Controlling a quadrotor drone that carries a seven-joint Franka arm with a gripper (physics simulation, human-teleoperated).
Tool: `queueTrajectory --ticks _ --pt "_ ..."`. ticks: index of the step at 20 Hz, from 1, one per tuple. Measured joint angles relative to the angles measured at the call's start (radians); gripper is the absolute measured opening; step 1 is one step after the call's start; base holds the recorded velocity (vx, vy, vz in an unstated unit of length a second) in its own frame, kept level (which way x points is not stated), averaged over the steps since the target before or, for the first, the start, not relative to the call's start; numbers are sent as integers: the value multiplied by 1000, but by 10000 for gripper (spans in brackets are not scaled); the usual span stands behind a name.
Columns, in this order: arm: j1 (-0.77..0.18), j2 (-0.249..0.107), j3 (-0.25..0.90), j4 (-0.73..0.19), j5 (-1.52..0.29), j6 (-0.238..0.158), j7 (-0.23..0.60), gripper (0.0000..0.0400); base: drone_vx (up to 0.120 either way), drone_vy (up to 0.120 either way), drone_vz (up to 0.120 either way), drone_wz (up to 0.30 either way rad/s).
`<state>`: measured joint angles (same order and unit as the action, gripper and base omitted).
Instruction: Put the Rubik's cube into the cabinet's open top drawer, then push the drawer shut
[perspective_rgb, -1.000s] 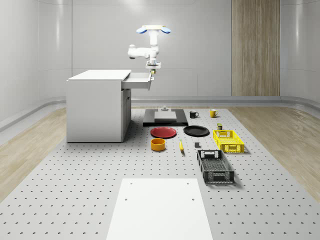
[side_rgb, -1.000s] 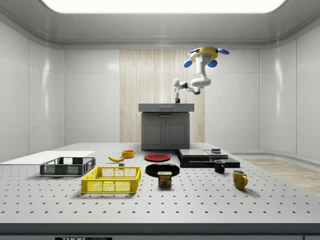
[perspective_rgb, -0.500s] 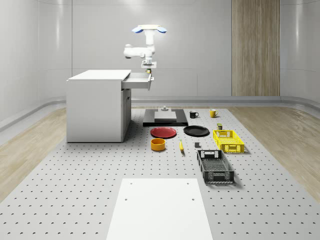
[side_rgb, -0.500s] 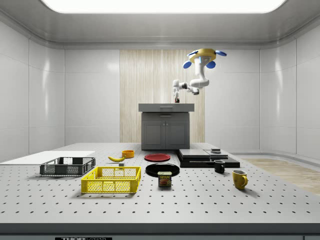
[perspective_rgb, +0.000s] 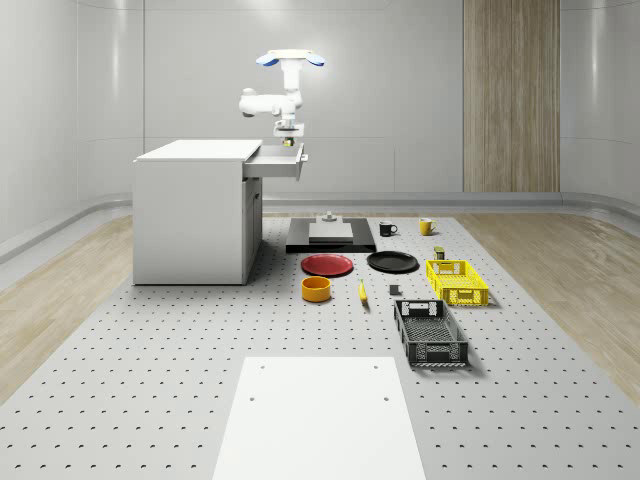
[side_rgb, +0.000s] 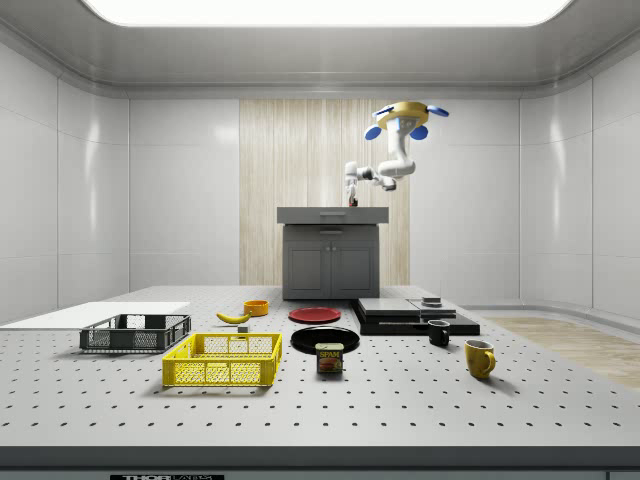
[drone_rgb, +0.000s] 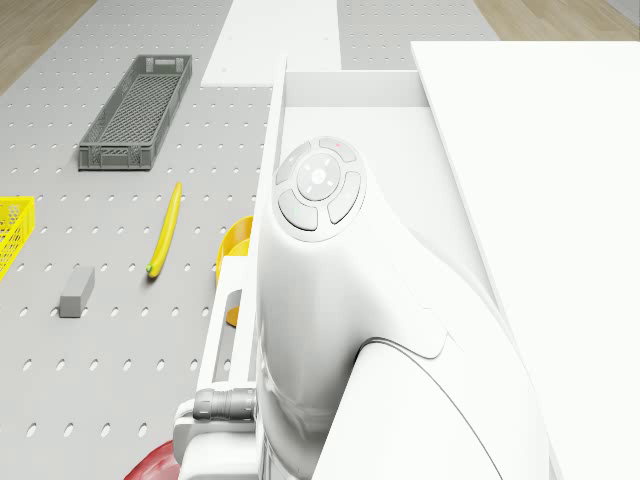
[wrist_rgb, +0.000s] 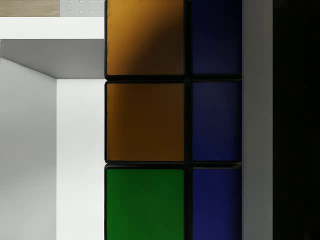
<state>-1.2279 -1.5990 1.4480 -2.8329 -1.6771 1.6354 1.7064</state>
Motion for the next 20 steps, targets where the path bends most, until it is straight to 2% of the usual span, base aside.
queueTrajectory --ticks 4,20 --pt "-1 -1 -4 1 -4 2 0 325 0 -100 0 0" --pt "-36 7 -209 45 -197 69 6 325 0 0 0 0"
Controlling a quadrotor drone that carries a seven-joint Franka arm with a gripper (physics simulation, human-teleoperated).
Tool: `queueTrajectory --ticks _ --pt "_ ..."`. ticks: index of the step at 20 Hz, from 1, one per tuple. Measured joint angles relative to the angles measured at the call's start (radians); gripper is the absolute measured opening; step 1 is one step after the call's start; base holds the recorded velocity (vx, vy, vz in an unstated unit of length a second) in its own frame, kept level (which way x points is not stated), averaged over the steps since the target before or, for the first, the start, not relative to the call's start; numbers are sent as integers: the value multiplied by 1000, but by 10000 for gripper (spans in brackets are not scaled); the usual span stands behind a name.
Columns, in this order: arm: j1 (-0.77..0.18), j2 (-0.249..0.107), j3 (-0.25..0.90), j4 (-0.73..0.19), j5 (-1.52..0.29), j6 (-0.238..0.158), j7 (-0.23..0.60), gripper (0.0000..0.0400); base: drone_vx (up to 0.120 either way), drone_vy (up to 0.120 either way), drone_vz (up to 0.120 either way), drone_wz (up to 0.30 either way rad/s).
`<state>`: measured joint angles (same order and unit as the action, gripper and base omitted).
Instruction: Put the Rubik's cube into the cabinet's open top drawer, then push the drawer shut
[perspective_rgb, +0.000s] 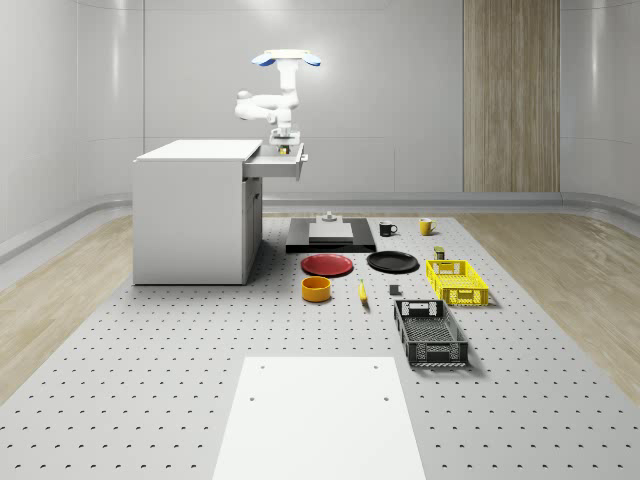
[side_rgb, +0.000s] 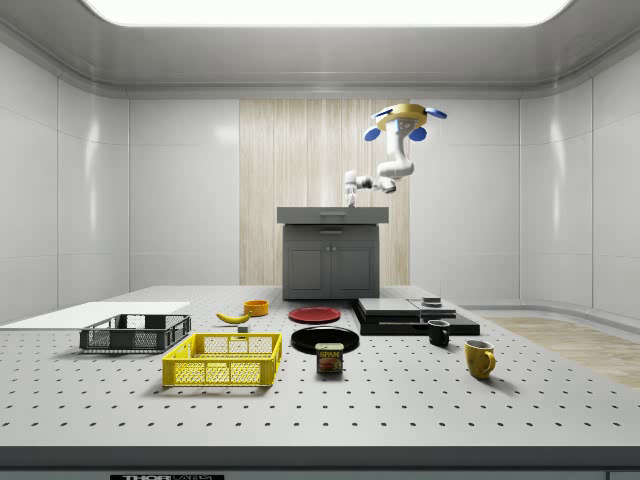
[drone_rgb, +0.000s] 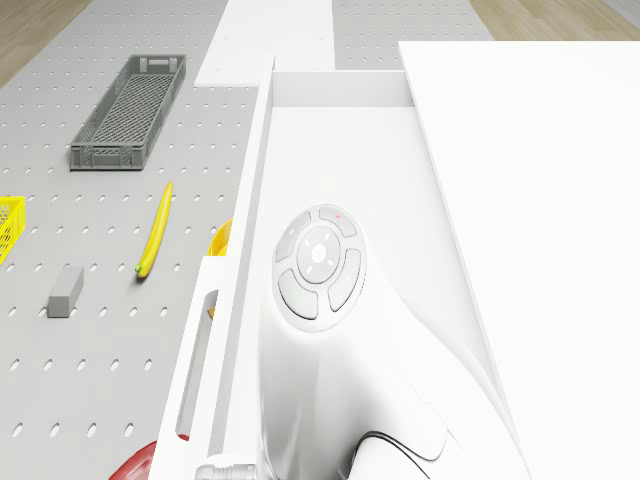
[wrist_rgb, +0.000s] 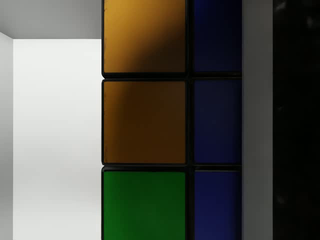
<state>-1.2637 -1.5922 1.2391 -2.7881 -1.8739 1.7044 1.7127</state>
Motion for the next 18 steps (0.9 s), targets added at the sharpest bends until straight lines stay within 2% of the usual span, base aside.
queueTrajectory --ticks 4,5,6,10,11,16,18 --pt "-13 8 -55 19 -53 17 1 325 0 0 0 0" --pt "-15 5 -69 23 -85 45 38 327 0 0 0 0" --pt "14 -2 -98 31 -109 78 -45 330 0 0 0 0" --pt "-4 13 -111 36 -117 54 -12 365 0 0 0 0" --pt "8 14 -107 45 -100 59 -74 377 0 0 0 0" --pt "6 24 -65 23 -67 16 -36 393 0 0 0 0" --pt "9 25 -42 13 -47 0 -27 396 0 0 100 0"
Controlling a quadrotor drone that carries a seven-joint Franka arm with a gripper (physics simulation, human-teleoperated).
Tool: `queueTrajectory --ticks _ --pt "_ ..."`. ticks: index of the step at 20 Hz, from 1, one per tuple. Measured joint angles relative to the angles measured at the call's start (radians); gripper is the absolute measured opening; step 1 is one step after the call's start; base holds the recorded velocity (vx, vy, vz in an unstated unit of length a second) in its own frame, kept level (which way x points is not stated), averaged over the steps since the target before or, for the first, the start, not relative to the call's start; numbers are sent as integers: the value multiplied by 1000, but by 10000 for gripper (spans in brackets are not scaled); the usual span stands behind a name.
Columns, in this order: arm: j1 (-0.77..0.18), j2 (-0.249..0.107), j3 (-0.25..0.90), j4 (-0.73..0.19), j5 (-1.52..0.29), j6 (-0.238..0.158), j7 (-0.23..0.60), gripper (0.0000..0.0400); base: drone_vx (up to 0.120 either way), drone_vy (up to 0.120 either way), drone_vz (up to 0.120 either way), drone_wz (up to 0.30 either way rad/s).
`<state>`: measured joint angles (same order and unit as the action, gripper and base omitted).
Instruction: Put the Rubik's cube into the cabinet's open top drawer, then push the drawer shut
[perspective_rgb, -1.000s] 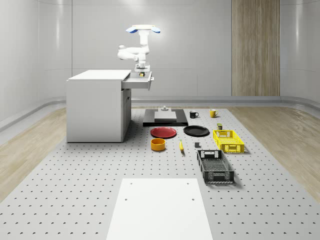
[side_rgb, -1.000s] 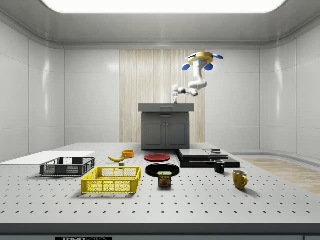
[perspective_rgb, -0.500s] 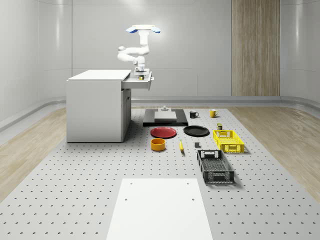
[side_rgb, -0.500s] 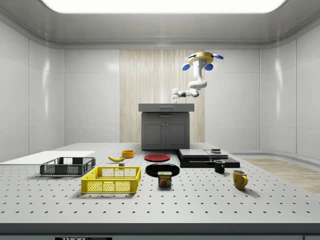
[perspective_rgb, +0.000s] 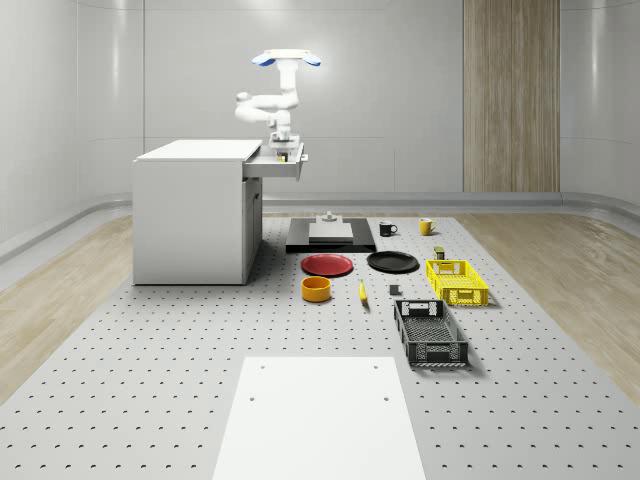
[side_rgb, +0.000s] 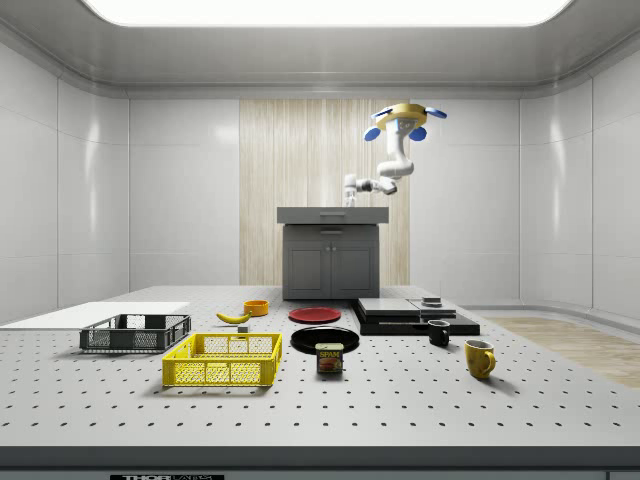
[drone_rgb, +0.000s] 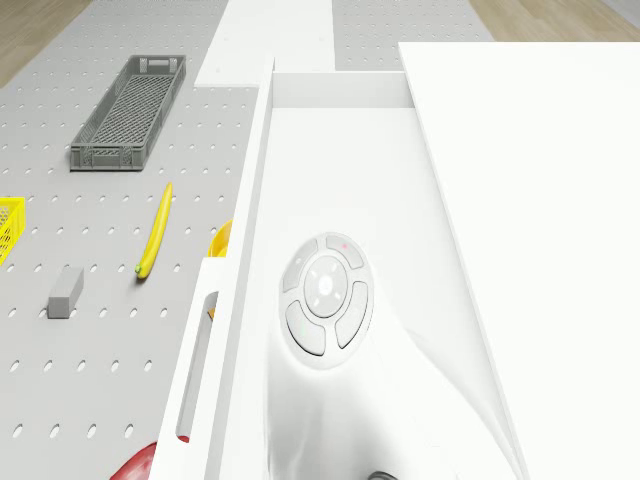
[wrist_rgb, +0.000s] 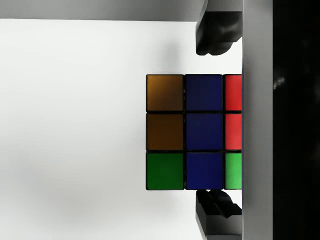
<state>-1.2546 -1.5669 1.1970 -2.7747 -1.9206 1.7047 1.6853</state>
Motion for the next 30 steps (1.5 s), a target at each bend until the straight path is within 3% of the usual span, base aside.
queueTrajectory --ticks 8,30 --pt "5 6 45 -17 39 -30 15 399 -75 85 115 0" --pt "9 16 55 -21 44 -46 17 400 0 120 0 0"
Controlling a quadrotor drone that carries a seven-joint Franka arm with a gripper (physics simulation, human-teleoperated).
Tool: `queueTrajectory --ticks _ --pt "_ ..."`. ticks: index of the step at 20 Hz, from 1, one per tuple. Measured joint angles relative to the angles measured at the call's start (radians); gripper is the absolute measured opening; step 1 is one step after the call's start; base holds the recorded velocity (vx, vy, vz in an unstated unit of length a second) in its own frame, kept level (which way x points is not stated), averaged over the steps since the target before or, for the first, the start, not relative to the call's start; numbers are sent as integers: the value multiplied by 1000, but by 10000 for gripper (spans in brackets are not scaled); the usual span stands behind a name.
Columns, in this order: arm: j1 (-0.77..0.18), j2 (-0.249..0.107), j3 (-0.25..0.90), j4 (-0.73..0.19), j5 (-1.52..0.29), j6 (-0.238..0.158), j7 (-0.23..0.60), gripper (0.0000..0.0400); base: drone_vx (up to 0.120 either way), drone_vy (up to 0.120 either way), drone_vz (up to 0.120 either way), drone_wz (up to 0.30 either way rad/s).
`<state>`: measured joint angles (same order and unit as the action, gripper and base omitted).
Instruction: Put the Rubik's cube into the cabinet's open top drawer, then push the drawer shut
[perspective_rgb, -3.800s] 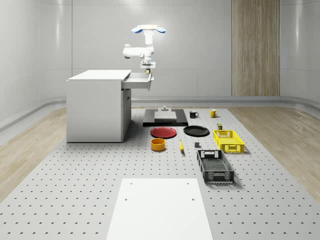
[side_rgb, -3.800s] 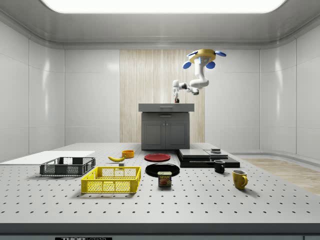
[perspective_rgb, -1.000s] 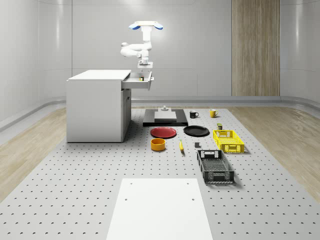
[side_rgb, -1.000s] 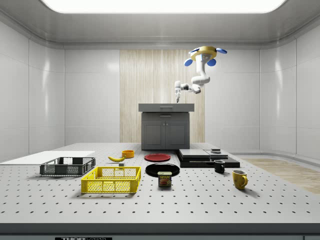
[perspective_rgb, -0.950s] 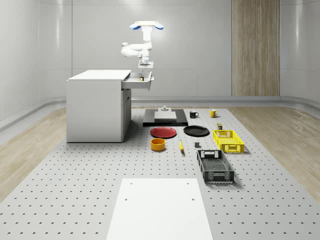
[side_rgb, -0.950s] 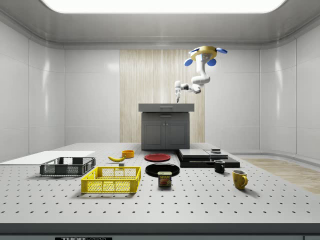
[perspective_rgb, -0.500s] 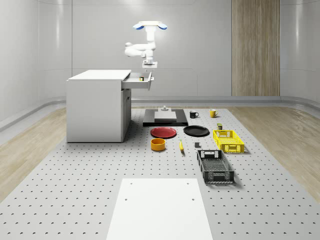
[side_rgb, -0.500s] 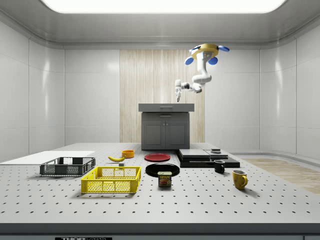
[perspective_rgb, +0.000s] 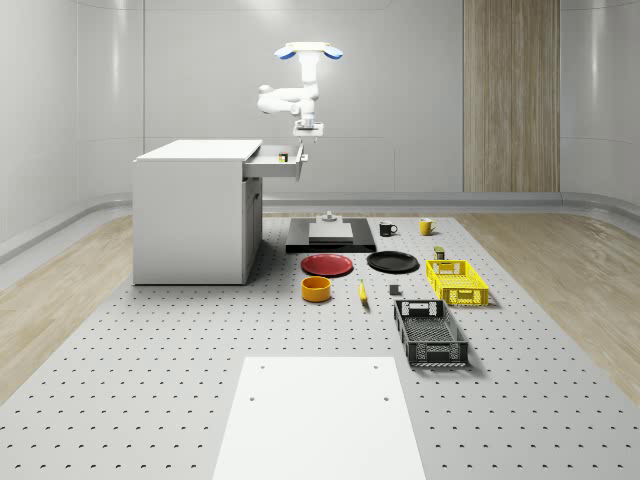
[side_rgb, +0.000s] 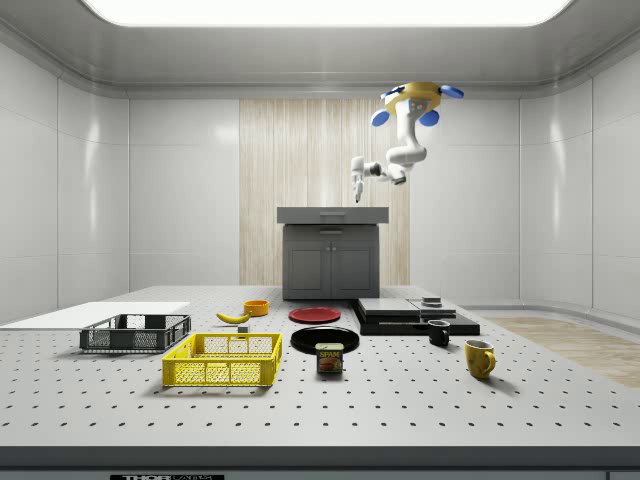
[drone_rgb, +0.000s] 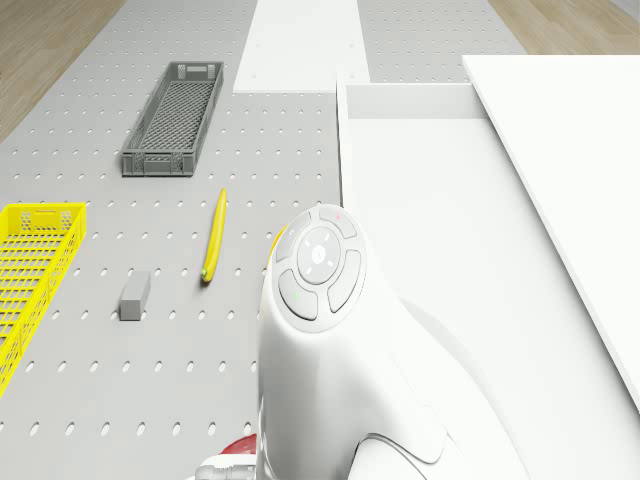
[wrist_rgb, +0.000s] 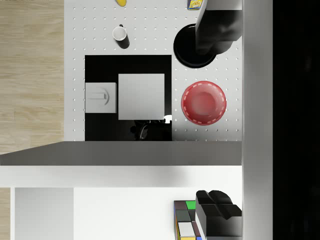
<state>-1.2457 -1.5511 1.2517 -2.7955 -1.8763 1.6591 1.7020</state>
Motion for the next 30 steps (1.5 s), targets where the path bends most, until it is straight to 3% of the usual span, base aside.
queueTrajectory --ticks 15,16,18,21,23,26,30 --pt "-1 -4 3 0 -8 -12 0 400 0 120 0 0" --pt "-38 -55 23 -13 -47 -77 41 400 0 120 0 0" --pt "-247 -132 52 2 -77 -322 272 400 0 120 0 0" --pt "-574 -143 4 122 -22 -694 536 400 0 120 -93 0" --pt "-776 -135 -47 214 32 -861 643 400 0 120 -120 0" --pt "-982 -120 -113 333 108 -1010 746 400 0 13 -120 0" --pt "-1128 -103 -166 433 173 -1109 814 400 0 -20 -120 0"
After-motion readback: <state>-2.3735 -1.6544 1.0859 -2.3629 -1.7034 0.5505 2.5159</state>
